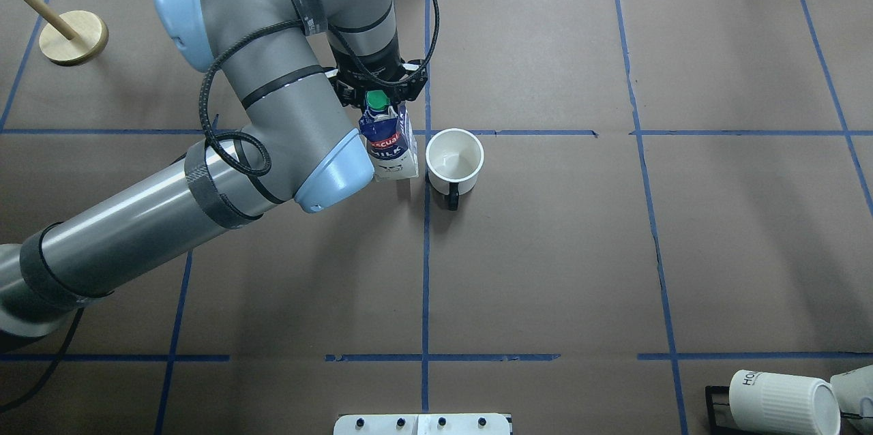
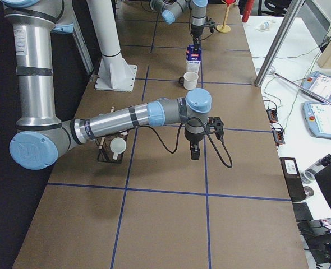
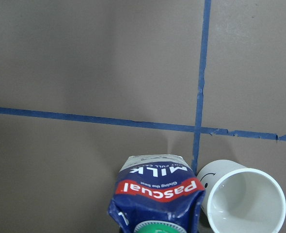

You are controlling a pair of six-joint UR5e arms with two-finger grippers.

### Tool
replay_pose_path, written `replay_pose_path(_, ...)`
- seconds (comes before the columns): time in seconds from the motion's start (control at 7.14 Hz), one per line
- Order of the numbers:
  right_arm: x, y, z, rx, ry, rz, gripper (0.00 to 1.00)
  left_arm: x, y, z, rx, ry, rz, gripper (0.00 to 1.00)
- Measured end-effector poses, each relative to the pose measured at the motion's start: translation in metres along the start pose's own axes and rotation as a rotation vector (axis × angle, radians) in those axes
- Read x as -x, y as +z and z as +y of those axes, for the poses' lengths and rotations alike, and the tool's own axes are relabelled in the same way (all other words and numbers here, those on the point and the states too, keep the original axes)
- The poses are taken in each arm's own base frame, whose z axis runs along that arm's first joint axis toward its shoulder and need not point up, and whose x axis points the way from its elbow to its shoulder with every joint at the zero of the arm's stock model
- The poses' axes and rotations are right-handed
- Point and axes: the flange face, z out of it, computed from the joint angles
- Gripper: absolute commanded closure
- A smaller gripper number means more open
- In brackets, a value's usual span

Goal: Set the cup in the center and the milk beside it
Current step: 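Carry the milk carton with the left gripper beside the white mug, then set the carton down next to the mug, open and withdraw the left gripper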

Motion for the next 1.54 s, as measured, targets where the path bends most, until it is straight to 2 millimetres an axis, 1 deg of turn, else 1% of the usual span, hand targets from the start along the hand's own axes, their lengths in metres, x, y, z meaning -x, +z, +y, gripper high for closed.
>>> replay_pose_path(0.14,-0.001,0.0,0.001,0.0,0.003,0.0,0.0,-0.003,0.006,0.002,0.005,0.006,0.0,0.92)
replay_pose_path(0.28,-0.003,-0.001,0.001,-0.002,0.006,0.0,0.0,-0.006,0.012,0.008,0.013,0.014,0.0,0.88)
replay_pose_path(0.42,-0.004,-0.002,0.001,-0.004,0.009,0.0,0.0,-0.009,0.015,0.012,0.018,0.02,0.0,0.62)
replay_pose_path(0.56,-0.005,-0.003,0.002,-0.006,0.01,0.0,0.0,-0.01,0.017,0.014,0.021,0.025,0.001,0.24)
replay_pose_path(0.7,-0.005,-0.003,0.002,-0.007,0.011,0.0,0.0,-0.011,0.018,0.016,0.023,0.027,0.001,0.0)
replay_pose_path(1.12,-0.006,-0.005,0.001,-0.01,0.013,-0.001,0.0,-0.011,0.015,0.017,0.021,0.027,0.007,0.0)
replay_pose_path(1.26,-0.007,-0.005,0.002,-0.01,0.014,-0.001,0.0,-0.012,0.009,0.019,0.018,0.028,0.016,0.0)
replay_pose_path(1.4,-0.008,-0.003,0.002,-0.007,0.014,-0.001,0.0,-0.011,-0.004,0.019,0.009,0.029,0.032,0.0)
replay_pose_path(1.54,-0.01,-0.002,0.003,-0.005,0.015,0.0,0.0,-0.005,-0.024,0.015,0.003,0.022,0.049,0.0)
